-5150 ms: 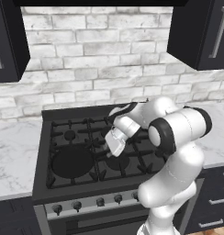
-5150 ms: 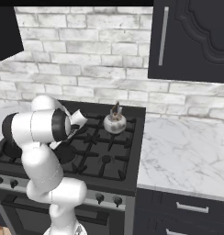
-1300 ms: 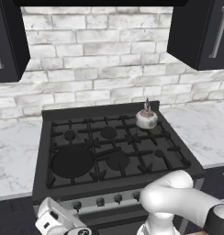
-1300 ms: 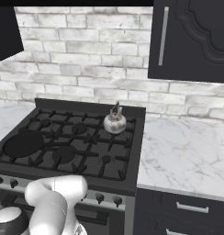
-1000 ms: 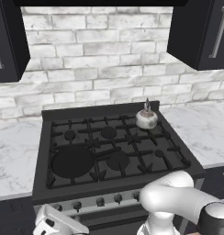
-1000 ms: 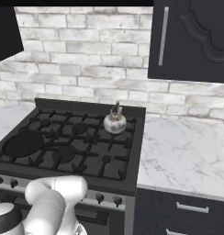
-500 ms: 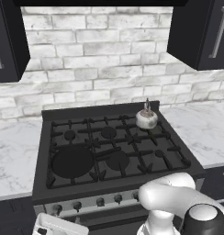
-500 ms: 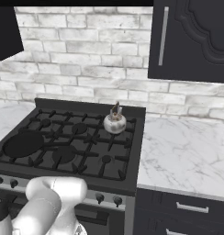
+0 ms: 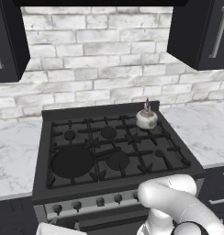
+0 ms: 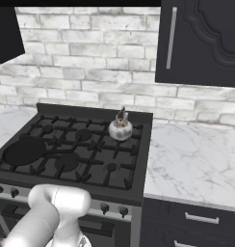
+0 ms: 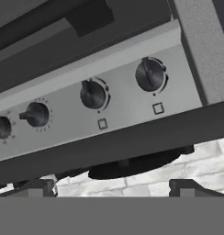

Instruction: Pick the pan from the cabinet and place it on the stove. Then turn on the stove burner for the pan.

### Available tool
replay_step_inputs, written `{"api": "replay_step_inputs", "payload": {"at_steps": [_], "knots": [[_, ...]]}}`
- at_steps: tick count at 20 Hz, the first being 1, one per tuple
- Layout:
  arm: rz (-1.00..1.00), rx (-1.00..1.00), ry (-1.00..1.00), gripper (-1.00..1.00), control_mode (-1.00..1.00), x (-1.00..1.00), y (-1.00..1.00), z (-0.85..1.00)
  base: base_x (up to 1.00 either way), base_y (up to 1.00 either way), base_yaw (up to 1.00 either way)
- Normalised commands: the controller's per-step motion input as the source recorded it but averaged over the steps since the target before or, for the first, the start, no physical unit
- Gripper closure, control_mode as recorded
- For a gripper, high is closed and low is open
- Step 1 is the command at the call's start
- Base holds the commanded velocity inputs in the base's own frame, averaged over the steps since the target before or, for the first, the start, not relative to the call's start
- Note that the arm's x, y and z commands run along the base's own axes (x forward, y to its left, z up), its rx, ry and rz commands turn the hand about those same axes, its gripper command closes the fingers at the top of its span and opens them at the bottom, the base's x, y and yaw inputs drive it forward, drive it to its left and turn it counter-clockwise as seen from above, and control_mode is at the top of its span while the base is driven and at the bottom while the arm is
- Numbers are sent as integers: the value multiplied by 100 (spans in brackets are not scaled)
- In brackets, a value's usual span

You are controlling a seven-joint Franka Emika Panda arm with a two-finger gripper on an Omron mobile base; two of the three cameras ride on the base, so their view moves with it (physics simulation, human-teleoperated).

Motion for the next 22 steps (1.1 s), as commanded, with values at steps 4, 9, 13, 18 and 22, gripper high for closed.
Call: {"api": "replay_step_inputs", "payload": {"at_steps": [4, 9, 13, 18, 22], "knots": [[4, -2, -1, -100, -100, 28, 28, -34, 0, 0, 0], [3, -3, 0, -100, -100, 22, 12, -33, 0, 0, 0], [3, 0, 0, -100, -100, 33, 2, -32, 0, 0, 0], [2, 0, 0, -100, -100, 27, 2, -27, 0, 0, 0], [0, -2, 0, -100, -100, 18, 17, -26, 0, 0, 0]]}}
